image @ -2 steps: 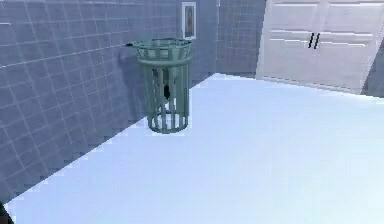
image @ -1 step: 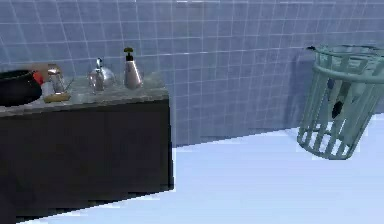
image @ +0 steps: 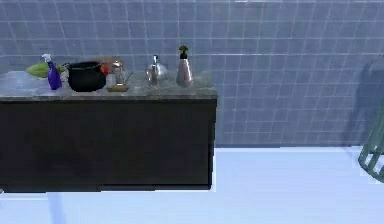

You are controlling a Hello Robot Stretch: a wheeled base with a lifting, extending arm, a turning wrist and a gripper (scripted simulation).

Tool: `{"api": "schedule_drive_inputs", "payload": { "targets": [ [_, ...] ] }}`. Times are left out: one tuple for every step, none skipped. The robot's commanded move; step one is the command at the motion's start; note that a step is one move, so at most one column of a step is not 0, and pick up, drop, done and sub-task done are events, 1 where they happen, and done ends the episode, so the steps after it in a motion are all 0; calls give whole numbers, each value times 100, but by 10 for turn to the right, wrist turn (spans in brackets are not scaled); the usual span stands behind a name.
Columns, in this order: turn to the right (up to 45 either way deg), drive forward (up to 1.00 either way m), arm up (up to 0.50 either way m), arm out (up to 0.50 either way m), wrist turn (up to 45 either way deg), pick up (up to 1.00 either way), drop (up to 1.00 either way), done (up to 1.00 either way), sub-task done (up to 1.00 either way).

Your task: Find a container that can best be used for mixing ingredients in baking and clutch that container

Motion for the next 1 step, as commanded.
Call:
{"api": "schedule_drive_inputs", "payload": {
  "targets": [
    [0,75,0,0,0,0,0,0,0]
  ]
}}
